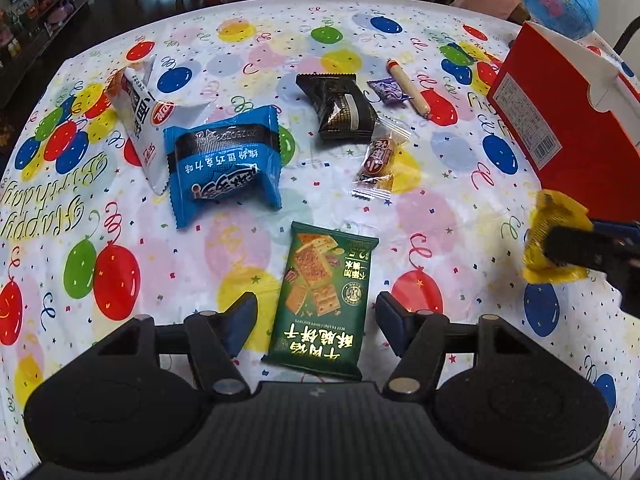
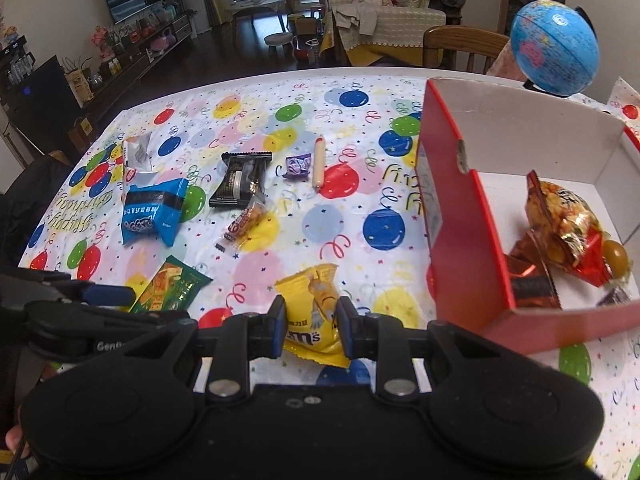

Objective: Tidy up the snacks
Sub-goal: 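Grasp the green cracker packet with left tool while right grasps yellow M&M's bag, then drop the green packet into the red box with left tool while right drops M&M's bag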

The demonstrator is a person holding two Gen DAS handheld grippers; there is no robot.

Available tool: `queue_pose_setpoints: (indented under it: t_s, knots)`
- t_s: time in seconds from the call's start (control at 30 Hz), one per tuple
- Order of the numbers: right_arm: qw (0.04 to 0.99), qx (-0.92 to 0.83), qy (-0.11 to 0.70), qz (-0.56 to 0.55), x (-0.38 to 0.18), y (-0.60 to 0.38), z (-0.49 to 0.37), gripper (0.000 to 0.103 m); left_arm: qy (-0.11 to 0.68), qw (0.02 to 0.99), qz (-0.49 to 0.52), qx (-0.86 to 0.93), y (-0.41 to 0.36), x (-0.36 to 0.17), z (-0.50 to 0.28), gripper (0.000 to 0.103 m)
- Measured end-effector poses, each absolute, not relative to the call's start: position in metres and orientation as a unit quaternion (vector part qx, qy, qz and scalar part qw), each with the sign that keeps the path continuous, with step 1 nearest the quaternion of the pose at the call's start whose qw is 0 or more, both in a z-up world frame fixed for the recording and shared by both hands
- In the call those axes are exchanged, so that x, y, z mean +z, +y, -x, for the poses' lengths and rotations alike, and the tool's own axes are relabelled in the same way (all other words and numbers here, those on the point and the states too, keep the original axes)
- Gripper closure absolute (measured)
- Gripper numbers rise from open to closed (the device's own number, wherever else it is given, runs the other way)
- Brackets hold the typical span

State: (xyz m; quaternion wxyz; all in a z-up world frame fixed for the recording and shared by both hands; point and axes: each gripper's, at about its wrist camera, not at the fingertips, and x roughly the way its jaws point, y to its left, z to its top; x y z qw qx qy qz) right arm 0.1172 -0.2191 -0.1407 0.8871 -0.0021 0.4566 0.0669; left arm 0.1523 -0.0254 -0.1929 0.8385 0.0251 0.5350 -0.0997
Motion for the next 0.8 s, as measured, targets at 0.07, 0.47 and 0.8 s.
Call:
queue_pose_setpoints:
  t_s: [0.07,0.47,0.8]
  knots:
    - [0.888,0.062,0.455,0.002,-0.138,-0.22,-0.113,0.079,0.532,0.841,-0.027,-0.097,-0.026,-0.193,-0.152,0.043]
    - [0.898,0.039,0.437,0.014,-0.113,-0.221,-0.084,0.079,0.517,0.85,-0.006,-0.1,-0.014,-0.173,-0.138,0.06]
    - [0.917,0.042,0.396,0.013,-0.064,-0.233,-0.063,0.079,0.479,0.871,0.008,-0.111,-0.029,-0.109,-0.119,0.06]
